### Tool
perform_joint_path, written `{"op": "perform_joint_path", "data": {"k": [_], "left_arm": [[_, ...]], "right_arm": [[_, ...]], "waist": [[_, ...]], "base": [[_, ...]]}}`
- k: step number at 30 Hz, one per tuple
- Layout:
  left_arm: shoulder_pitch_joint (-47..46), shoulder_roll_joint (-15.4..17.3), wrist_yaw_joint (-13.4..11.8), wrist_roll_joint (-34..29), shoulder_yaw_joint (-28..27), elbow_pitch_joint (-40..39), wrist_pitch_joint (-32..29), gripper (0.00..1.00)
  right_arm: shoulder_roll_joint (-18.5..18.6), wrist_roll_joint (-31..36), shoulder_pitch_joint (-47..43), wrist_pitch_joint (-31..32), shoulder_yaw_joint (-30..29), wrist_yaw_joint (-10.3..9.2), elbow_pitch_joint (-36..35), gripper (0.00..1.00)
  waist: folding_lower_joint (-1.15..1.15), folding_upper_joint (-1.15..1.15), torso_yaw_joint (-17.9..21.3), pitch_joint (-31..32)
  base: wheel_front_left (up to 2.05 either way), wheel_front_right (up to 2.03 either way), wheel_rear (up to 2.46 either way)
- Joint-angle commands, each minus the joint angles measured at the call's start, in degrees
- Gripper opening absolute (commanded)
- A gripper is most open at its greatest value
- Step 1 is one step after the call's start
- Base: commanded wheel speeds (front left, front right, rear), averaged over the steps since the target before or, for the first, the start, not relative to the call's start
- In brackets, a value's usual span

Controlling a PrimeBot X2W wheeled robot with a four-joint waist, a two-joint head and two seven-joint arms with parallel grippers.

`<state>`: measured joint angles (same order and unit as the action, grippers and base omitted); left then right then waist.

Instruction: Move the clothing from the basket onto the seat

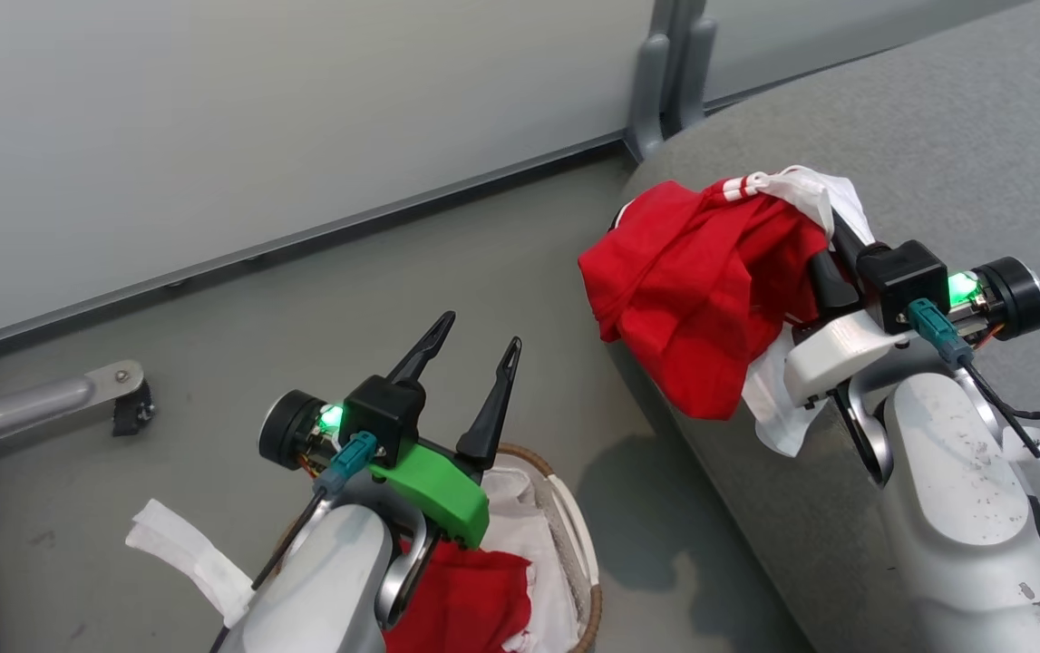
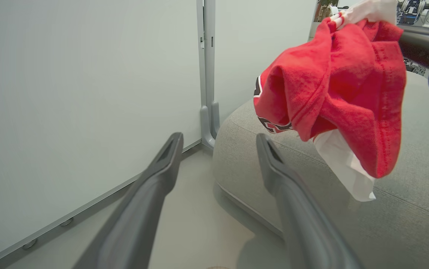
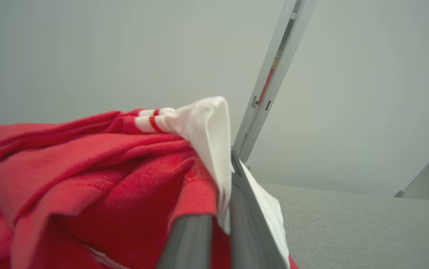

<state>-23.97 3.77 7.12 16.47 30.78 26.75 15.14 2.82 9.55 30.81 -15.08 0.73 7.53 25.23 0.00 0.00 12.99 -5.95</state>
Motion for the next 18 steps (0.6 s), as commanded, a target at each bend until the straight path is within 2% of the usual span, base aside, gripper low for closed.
{"op": "perform_joint_path", "data": {"k": [1,6,10,18], "left_arm": [[-0.64,-0.01,0.33,-0.60,-0.17,0.02,0.02,1.00],[-1.29,-0.09,0.35,-1.27,0.83,0.24,0.01,1.00],[-1.79,-0.16,0.39,-1.51,1.02,0.60,0.01,1.00],[-3.83,0.15,0.38,-0.71,2.64,-0.10,0.01,1.00]], "right_arm": [[0.13,-0.58,0.25,-0.14,-0.18,-0.08,-0.42,0.00],[0.12,-1.31,-0.49,-0.14,-1.21,-0.08,-0.75,0.00],[0.10,-1.90,-0.60,-0.14,-2.10,-0.08,-0.91,0.00],[0.12,-1.82,1.58,-0.14,-4.88,-0.08,-1.00,0.00]], "waist": [[0.00,0.00,6.88,-3.84],[0.00,0.00,10.37,-5.20],[0.00,0.00,11.70,-6.43],[0.00,0.00,10.92,-9.76]], "base": [[0.00,0.00,0.00],[0.00,0.00,0.00],[0.00,0.00,0.00],[0.00,0.00,0.00]]}}
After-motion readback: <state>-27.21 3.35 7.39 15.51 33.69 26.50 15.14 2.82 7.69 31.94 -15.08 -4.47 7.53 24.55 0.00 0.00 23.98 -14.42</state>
